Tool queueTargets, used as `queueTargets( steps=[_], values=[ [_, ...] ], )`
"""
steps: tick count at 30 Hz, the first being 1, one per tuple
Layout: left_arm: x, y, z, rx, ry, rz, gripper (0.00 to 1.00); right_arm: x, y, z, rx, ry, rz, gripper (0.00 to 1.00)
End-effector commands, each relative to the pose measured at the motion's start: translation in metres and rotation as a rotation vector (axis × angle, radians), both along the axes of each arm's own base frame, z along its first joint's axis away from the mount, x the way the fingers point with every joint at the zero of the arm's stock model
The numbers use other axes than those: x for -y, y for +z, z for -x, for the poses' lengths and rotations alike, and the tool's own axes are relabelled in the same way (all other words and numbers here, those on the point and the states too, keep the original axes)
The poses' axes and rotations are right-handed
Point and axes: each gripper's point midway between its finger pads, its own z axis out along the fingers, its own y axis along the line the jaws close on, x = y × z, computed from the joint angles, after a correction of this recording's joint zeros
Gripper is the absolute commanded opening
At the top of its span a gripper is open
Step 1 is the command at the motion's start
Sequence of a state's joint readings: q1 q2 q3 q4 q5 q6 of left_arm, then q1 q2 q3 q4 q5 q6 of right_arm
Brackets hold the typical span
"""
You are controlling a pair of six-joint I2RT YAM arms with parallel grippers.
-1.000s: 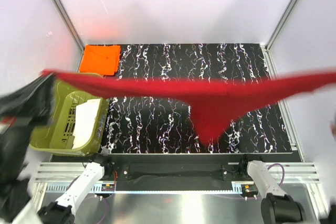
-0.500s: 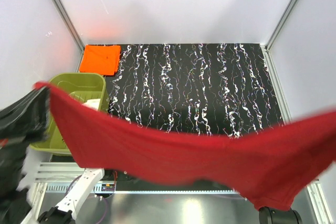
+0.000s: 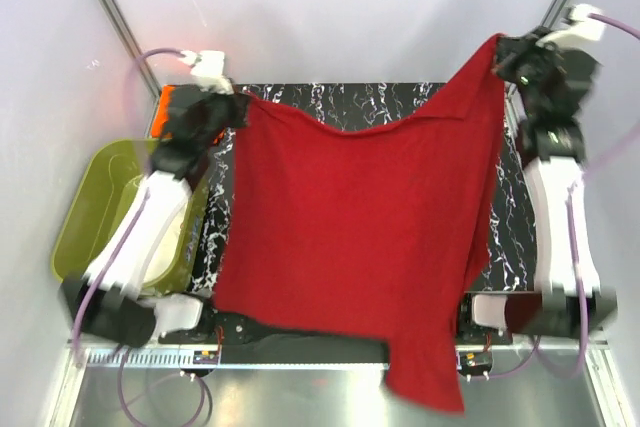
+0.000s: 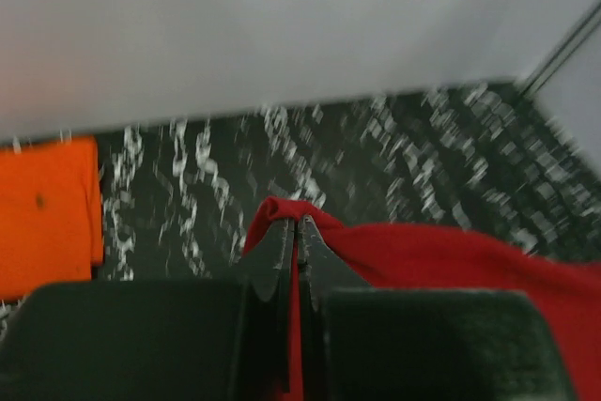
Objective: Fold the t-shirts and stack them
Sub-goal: Flatten the tshirt out, then fold the tshirt
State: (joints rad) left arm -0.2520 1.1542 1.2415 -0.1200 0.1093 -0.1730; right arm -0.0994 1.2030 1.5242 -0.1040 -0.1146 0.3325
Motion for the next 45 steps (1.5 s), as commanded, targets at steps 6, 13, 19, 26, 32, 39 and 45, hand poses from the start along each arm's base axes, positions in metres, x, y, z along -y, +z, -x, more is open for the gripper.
queueTargets(
  steps=[6, 13, 19, 26, 32, 39, 45],
  values=[
    [-0.007, -0.167, -0.142, -0.276, 0.122, -0.189, 0.00, 0.017, -0.147, -0.172, -0.220, 0.014, 0.005, 0.00],
    [-0.015, -0.272, -0.200, -0.522, 0.125, -0.184, 0.00, 0.018, -0.265, -0.250, -0.499, 0.057, -0.018, 0.00],
    [-0.016, -0.272, -0.201, -0.583, 0.110, -0.144, 0.00, 0.019, -0.283, -0.254, -0.617, 0.064, -0.015, 0.00],
    [-0.015, -0.265, -0.188, -0.643, 0.081, -0.092, 0.00, 0.017, -0.277, -0.202, -0.776, 0.026, -0.089, 0.00],
    [-0.015, -0.273, -0.167, -0.771, 0.099, -0.054, 0.00, 0.017, -0.293, -0.139, -0.954, -0.047, -0.182, 0.00],
    [-0.027, -0.272, -0.128, -0.914, 0.173, -0.053, 0.00, 0.013, -0.298, -0.078, -1.116, -0.068, -0.217, 0.00],
    [-0.040, -0.282, -0.101, -1.006, 0.228, -0.103, 0.00, 0.023, -0.304, -0.036, -1.213, -0.115, -0.224, 0.00]
  ],
)
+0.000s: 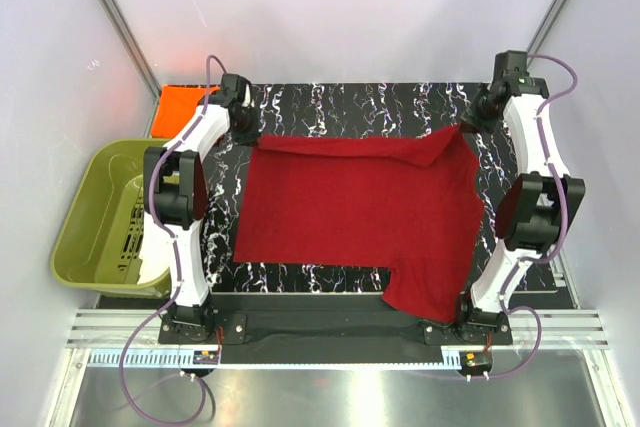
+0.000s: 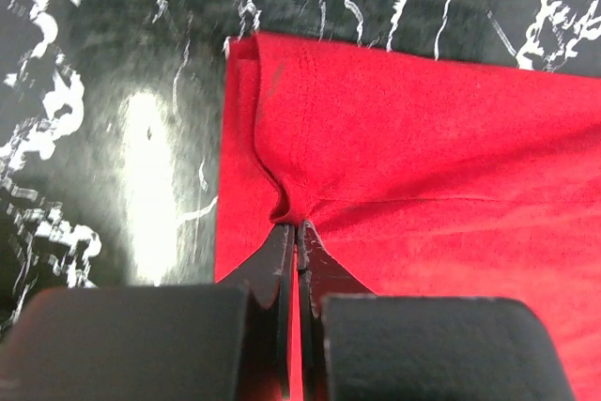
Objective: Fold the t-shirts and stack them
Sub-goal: Fold the tshirt
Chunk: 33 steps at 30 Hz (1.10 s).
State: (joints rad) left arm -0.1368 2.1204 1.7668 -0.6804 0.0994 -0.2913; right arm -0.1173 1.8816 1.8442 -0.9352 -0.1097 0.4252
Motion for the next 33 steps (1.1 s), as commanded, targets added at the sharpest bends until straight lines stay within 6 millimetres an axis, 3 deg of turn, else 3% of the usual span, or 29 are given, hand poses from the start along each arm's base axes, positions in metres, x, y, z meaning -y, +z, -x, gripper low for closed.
queueTargets(
  steps=[1, 6, 14, 20, 33],
  values=[
    [-0.016, 0.028, 0.016, -0.011, 0.047, -0.041, 0.00, 0.015, 0.014, 0.036, -0.039, -0.056, 0.027, 0.00],
    [-0.020, 0.032, 0.018, -0.049, 0.043, -0.079, 0.00, 0.029, 0.012, 0.063, -0.075, -0.087, 0.031, 0.00],
    [-0.021, 0.012, 0.036, -0.139, 0.042, -0.083, 0.00, 0.019, -0.008, 0.090, -0.139, -0.087, -0.017, 0.00],
    [-0.019, -0.004, 0.047, -0.187, 0.037, -0.075, 0.00, 0.020, -0.024, 0.095, -0.177, -0.078, -0.016, 0.00],
    [-0.015, -0.021, 0.062, -0.249, 0.028, -0.055, 0.00, 0.021, -0.041, 0.111, -0.221, -0.081, 0.002, 0.00]
  ],
)
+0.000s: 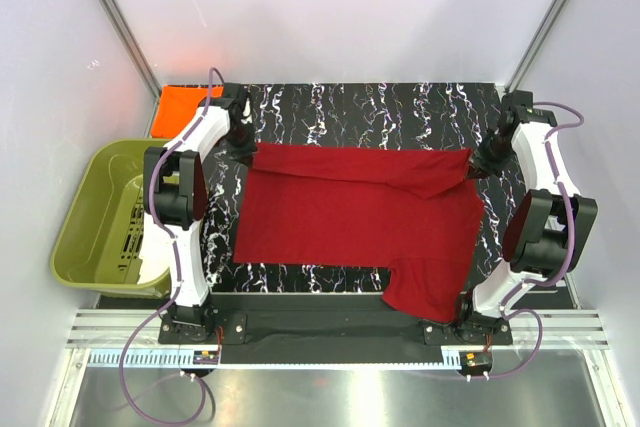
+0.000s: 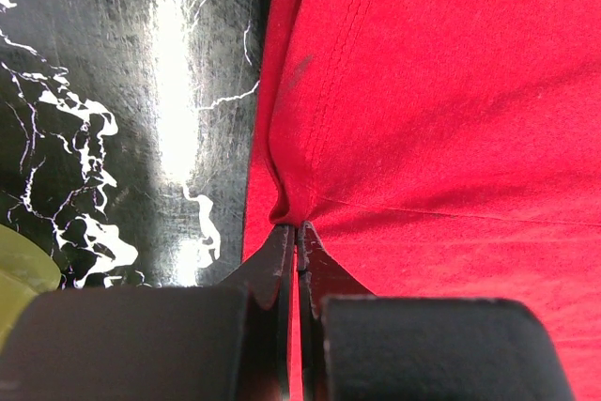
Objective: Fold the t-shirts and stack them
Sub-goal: Fold the tshirt
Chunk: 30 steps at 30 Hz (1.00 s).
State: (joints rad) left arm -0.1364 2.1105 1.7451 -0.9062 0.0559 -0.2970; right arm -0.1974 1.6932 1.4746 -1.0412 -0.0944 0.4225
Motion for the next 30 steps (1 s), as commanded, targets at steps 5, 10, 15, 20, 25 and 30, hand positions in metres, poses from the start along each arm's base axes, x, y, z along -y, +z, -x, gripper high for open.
queueTargets(
  steps=[5, 10, 15, 20, 25, 30],
  values=[
    [0.000, -0.016, 0.010, -0.045, 0.009, 0.008, 0.00, 0.004, 0.015, -0.001, 0.062, 0.009, 0.035, 0.00],
    [0.000, -0.015, 0.009, -0.036, 0.010, 0.011, 0.00, 0.007, 0.015, 0.000, 0.057, 0.010, 0.057, 0.00],
    [-0.001, -0.011, 0.011, -0.034, 0.016, 0.007, 0.00, 0.010, 0.016, -0.002, 0.057, 0.002, 0.062, 0.00],
    [0.000, -0.013, 0.015, -0.035, 0.012, 0.004, 0.00, 0.011, 0.013, -0.001, 0.046, 0.002, 0.062, 0.00],
    [0.001, -0.021, 0.018, -0.059, 0.008, 0.007, 0.00, 0.012, 0.012, 0.001, 0.033, 0.001, 0.063, 0.00],
    [0.001, -0.020, 0.018, -0.059, 0.011, 0.005, 0.00, 0.013, 0.000, 0.012, -0.016, -0.004, 0.072, 0.00]
  ],
)
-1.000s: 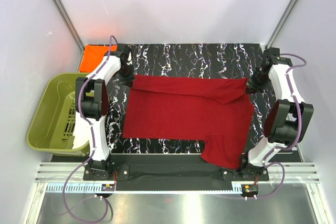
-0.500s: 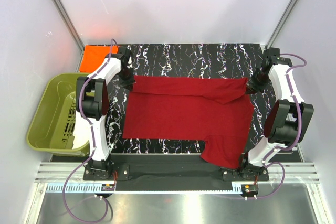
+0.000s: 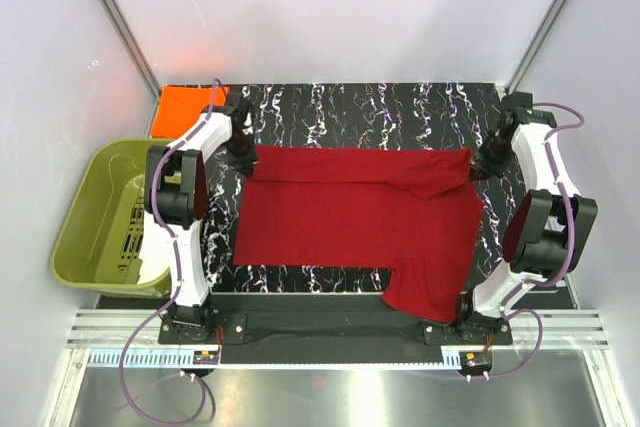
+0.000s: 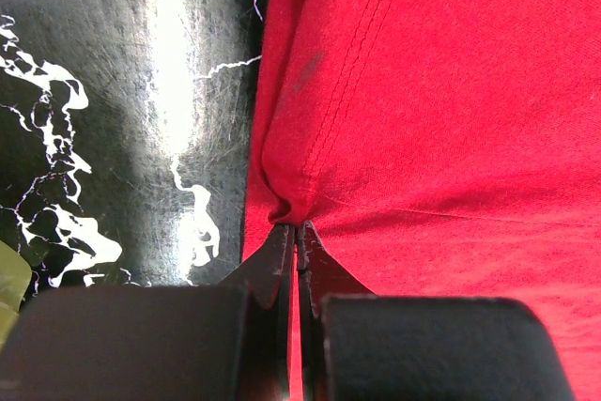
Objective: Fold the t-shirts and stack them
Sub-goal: Fold the tshirt
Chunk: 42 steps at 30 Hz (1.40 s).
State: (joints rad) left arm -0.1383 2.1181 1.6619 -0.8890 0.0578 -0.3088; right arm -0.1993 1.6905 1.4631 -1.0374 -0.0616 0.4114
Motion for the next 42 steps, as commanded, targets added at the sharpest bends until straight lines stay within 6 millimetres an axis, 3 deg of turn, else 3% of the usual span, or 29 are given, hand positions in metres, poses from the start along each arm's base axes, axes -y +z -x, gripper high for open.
queueTargets(
  steps=[1, 2, 3, 5, 6, 7, 8, 9, 10, 12, 14, 15, 17, 18, 19, 20, 21, 22, 25, 27, 32, 42],
  values=[
    [0.003, 0.006, -0.003, 0.015, 0.002, 0.011, 0.00, 0.006, -0.005, 0.017, -0.036, -0.005, 0.037, 0.00],
    [0.003, 0.007, -0.002, 0.012, 0.001, 0.011, 0.00, 0.006, -0.008, 0.020, -0.044, -0.013, 0.036, 0.00],
    [0.003, 0.008, -0.001, 0.005, 0.000, 0.006, 0.11, 0.004, -0.013, 0.025, -0.059, -0.014, 0.028, 0.01],
    [0.003, 0.018, 0.002, 0.016, 0.005, 0.001, 0.23, -0.006, -0.022, 0.045, -0.111, -0.014, -0.014, 0.11],
    [0.001, 0.022, 0.007, 0.009, 0.011, -0.014, 0.38, -0.009, -0.023, 0.051, -0.120, -0.019, -0.031, 0.17],
    [0.001, 0.035, 0.009, 0.032, 0.016, -0.009, 0.45, -0.018, -0.026, 0.059, -0.128, -0.014, -0.080, 0.29],
    [0.001, 0.041, 0.012, 0.036, 0.027, -0.004, 0.51, -0.019, -0.018, 0.059, -0.091, -0.021, -0.081, 0.47],
    [0.000, 0.053, 0.016, 0.052, 0.034, -0.001, 0.58, -0.019, -0.015, 0.059, -0.079, -0.028, -0.081, 0.55],
    [0.001, 0.059, 0.018, 0.063, 0.037, 0.006, 0.59, -0.014, -0.009, 0.046, -0.031, -0.043, -0.064, 0.60],
    [0.002, 0.081, 0.016, 0.122, 0.060, 0.020, 0.59, -0.005, -0.003, 0.027, -0.003, -0.059, -0.050, 0.65],
    [0.004, 0.094, 0.008, 0.177, 0.078, 0.041, 0.58, 0.010, -0.001, -0.005, 0.019, -0.080, -0.040, 0.66],
    [0.007, 0.104, -0.006, 0.233, 0.079, 0.052, 0.57, 0.017, 0.007, -0.026, 0.065, -0.084, -0.037, 0.66],
    [0.011, 0.109, -0.021, 0.276, 0.062, 0.072, 0.50, 0.033, -0.007, -0.055, 0.097, -0.118, -0.042, 0.63],
    [0.019, 0.108, -0.036, 0.299, 0.047, 0.105, 0.47, 0.040, -0.003, -0.071, 0.139, -0.120, -0.039, 0.56],
    [0.020, 0.105, -0.043, 0.298, 0.048, 0.114, 0.37, 0.045, -0.019, -0.082, 0.126, -0.113, -0.043, 0.52],
    [0.025, 0.111, -0.054, 0.315, 0.046, 0.136, 0.33, 0.050, -0.024, -0.088, 0.125, -0.118, -0.043, 0.48],
    [0.026, 0.094, -0.060, 0.288, 0.045, 0.136, 0.31, 0.052, -0.030, -0.094, 0.122, -0.113, -0.050, 0.44],
    [0.028, 0.091, -0.066, 0.289, 0.045, 0.144, 0.30, 0.052, -0.038, -0.106, 0.134, -0.096, -0.075, 0.39],
    [0.033, 0.076, -0.079, 0.291, 0.050, 0.167, 0.28, 0.051, -0.044, -0.128, 0.186, -0.056, -0.104, 0.42],
    [0.037, 0.068, -0.083, 0.290, 0.047, 0.186, 0.27, 0.049, -0.048, -0.140, 0.214, -0.033, -0.127, 0.47],
    [0.040, 0.051, -0.083, 0.262, 0.052, 0.205, 0.24, 0.049, -0.056, -0.149, 0.218, -0.034, -0.144, 0.55],
    [0.038, 0.025, -0.084, 0.215, 0.079, 0.203, 0.23, 0.046, -0.079, -0.165, 0.209, -0.036, -0.190, 0.49]
  ],
)
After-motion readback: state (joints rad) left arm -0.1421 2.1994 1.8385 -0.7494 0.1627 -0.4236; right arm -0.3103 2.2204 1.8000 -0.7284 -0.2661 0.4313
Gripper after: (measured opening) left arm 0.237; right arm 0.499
